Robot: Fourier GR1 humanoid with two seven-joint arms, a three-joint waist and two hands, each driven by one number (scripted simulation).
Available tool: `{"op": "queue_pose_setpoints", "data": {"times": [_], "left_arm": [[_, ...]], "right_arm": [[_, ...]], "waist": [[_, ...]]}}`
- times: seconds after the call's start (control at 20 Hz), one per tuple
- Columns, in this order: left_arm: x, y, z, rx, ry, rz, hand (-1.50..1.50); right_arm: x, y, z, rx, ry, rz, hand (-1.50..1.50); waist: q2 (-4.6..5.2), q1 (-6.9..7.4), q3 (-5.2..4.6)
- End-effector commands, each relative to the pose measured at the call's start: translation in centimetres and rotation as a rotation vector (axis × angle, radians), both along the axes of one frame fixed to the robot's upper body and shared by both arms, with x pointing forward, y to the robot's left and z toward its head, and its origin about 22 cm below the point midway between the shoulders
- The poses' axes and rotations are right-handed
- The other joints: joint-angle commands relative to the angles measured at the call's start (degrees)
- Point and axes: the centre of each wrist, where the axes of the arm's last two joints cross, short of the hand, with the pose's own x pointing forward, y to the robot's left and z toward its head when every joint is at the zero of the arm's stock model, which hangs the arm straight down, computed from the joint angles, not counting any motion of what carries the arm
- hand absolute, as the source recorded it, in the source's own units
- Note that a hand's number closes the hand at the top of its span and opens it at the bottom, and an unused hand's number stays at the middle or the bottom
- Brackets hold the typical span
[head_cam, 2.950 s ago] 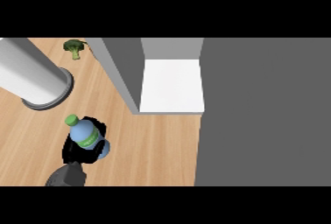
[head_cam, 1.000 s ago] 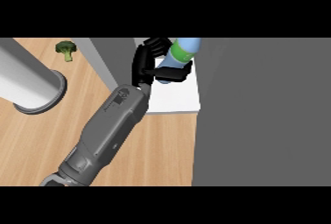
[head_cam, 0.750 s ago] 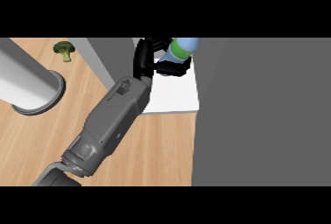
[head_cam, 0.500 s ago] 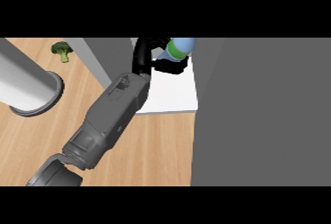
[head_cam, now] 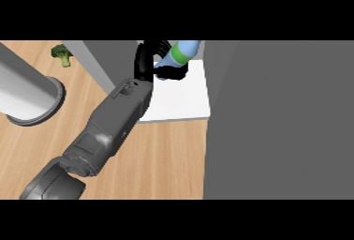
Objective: Pick up the bottled water, place it into the cabinet and close the cabinet
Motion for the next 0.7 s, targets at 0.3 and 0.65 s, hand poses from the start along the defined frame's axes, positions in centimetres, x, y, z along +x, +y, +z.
{"op": "queue_pose_setpoints", "data": {"times": [0.3,0.65], "left_arm": [[-0.4,2.0,-2.2,0.169,-0.007,0.148,-1.5],[0.6,4.3,-0.9,0.176,0.022,0.173,-1.5]], "right_arm": [[0.3,0.8,-0.2,0.021,-0.017,0.022,-1.5],[0.3,0.4,-1.0,0.004,-0.018,0.015,-1.5]], "waist": [[0.47,-0.93,-0.05],[0.51,-1.06,-0.03]]}}
